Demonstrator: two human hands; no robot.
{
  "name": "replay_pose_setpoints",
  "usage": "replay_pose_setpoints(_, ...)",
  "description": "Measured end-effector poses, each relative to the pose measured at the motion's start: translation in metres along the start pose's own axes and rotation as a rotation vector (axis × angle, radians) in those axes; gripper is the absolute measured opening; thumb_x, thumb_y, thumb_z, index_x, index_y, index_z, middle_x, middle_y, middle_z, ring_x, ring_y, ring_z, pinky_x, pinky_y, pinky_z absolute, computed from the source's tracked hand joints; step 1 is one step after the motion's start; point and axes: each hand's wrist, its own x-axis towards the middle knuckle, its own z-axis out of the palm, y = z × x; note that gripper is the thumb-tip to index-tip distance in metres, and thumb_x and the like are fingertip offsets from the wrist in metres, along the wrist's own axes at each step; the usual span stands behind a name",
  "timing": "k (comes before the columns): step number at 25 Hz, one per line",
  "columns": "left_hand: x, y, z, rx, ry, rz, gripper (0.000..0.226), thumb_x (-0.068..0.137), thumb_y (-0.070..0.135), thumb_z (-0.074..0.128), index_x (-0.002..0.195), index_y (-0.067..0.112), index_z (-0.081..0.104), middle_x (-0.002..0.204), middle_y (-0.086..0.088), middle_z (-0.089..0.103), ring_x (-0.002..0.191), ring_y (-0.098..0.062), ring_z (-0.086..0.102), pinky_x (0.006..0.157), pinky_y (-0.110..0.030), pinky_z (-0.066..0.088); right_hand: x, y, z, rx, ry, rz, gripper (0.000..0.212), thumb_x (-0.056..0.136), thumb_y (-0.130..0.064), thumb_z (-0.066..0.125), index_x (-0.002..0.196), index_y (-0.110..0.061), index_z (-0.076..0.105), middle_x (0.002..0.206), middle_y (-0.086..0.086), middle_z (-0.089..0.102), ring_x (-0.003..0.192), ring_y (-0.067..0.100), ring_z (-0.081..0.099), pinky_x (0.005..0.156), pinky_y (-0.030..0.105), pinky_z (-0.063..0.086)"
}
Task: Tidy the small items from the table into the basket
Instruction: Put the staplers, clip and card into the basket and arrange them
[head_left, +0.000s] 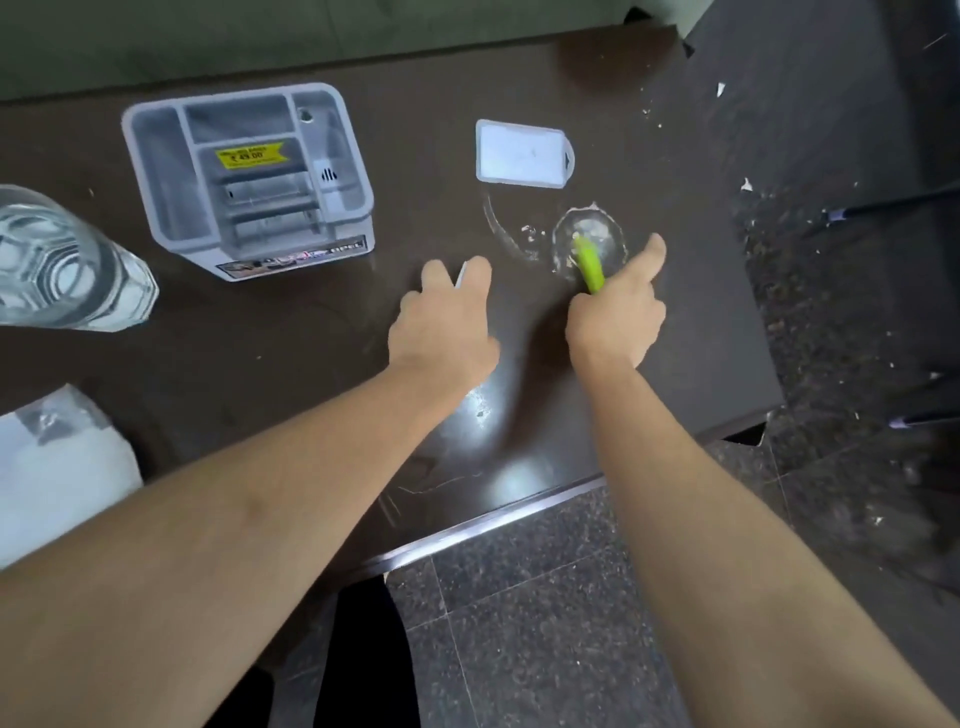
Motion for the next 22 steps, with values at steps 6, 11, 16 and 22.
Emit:
replay_pose_setpoints(6,-0.03,-0.047,-0.015,-0.029,0.178,0.011,0.055,0.079,0.012,0.053,0.13,0.027,0.037,0.104,-0.007,0.038,0.081,-0.026,0.035,0.07,-0.045,0.049,0.036,-0.052,0.004,-0.087,0.01,-0.423,0.055,0.087,-0.001,0.044,0.137,-0.023,0.046,0.132,0.009,0.044,0.103,0.035,0.05,0.08,0.036,0.039)
replay_pose_setpoints(11,-0.045,-0.062,-0.017,-0.01,0.234,0.023,0.055,0.078,0.014,0.056,0.129,0.028,0.041,0.107,-0.004,0.045,0.085,-0.026,0.044,0.058,-0.042,0.052,0.077,-0.098,0.012,-0.445,-0.357,-0.701,0.074,0.092,-0.021,0.059,0.152,-0.023,0.015,0.159,-0.002,0.011,0.126,0.035,0.039,0.098,0.04,0.04)
replay_pose_setpoints(16,-0.053,-0.076,-0.011,-0.028,0.254,0.016,0.054,0.074,0.013,0.061,0.125,0.022,0.044,0.104,-0.007,0.05,0.081,-0.027,0.046,0.057,-0.043,0.053,0.088,-0.107,0.005,-0.46,-0.366,-0.628,0.066,0.083,-0.031,0.071,0.139,-0.016,0.039,0.141,0.007,0.035,0.116,0.035,0.05,0.083,0.037,0.044)
replay_pose_setpoints(22,-0.077,-0.09,-0.014,-0.093,0.325,0.061,0.058,0.072,0.011,0.062,0.128,0.013,0.048,0.105,-0.011,0.054,0.081,-0.031,0.051,0.067,-0.045,0.053,0.028,-0.056,0.002,-0.437,-0.118,-0.54,0.056,0.078,-0.054,0.056,0.111,-0.008,0.06,0.115,0.01,0.052,0.101,0.034,0.058,0.071,0.034,0.042)
